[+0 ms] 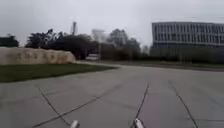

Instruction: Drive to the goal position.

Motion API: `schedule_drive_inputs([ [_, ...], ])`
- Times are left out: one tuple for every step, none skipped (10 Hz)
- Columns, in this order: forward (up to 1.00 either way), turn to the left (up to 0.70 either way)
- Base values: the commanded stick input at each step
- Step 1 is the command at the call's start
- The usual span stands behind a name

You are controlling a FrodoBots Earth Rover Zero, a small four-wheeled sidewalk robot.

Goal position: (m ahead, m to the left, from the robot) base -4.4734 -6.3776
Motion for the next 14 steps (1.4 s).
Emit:
schedule_drive_inputs([
  [0.00,-1.00],
  [0.00,-1.00],
  [0.00,-1.00],
  [0.00,-1.00],
  [0.00,-1.00],
  [0.00,-1.00],
  [0.00,-1.00],
  [0.00,-1.00],
  [0.00,-1.00],
  [0.00,-1.00],
  [0.00,-1.00],
  [0.00,-1.00],
  [0.00,-1.00],
  [0.00,-1.00],
])
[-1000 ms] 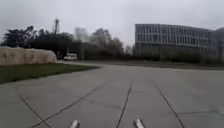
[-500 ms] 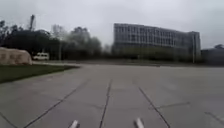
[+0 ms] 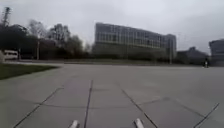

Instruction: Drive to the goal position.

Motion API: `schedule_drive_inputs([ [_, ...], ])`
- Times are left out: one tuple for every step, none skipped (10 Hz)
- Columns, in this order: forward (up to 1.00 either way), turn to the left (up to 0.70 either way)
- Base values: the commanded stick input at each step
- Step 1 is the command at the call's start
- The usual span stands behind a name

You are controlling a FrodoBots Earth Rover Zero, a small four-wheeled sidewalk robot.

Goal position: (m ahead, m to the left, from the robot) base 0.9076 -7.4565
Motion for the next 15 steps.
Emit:
schedule_drive_inputs([
  [0.00,-0.90],
  [0.00,-0.66],
  [0.00,-0.39],
  [0.00,-0.04],
  [0.00,0.00],
  [0.00,-0.25],
  [0.00,-1.00],
  [0.00,-1.00],
  [0.00,-1.00],
  [0.00,-1.00],
  [0.00,-1.00],
  [0.00,-1.00],
  [0.00,-1.00],
  [0.00,-1.00],
  [0.00,-1.00],
])
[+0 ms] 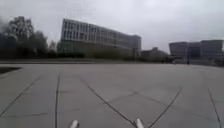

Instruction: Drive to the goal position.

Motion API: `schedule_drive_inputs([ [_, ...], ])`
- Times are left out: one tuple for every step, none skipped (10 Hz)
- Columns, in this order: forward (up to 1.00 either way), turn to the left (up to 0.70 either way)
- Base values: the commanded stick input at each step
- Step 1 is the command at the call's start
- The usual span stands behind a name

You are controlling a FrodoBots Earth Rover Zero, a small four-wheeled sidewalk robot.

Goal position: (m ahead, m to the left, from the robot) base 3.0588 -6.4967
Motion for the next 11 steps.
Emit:
schedule_drive_inputs([
  [0.00,-1.00],
  [0.00,-1.00],
  [0.00,-1.00],
  [0.00,-1.00],
  [0.00,-1.00],
  [0.00,-1.00],
  [0.00,-1.00],
  [0.00,-1.00],
  [0.00,-1.00],
  [0.00,-1.00],
  [0.00,-1.00],
])
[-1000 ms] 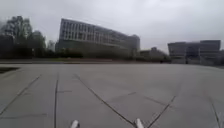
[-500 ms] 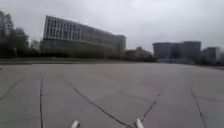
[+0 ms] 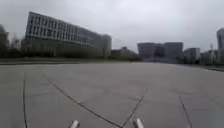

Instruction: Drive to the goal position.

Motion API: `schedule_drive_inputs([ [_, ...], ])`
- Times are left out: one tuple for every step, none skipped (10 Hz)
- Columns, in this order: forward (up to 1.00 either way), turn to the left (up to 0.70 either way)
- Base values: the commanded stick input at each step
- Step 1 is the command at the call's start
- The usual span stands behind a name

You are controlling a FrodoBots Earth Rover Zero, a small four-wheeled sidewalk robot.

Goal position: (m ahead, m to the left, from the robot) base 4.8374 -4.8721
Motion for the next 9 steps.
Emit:
schedule_drive_inputs([
  [0.00,-0.48],
  [0.00,0.00],
  [0.27,0.00],
  [0.83,0.00],
  [1.00,0.00],
  [1.00,0.00],
  [1.00,0.00],
  [1.00,0.00],
  [1.00,0.00],
])
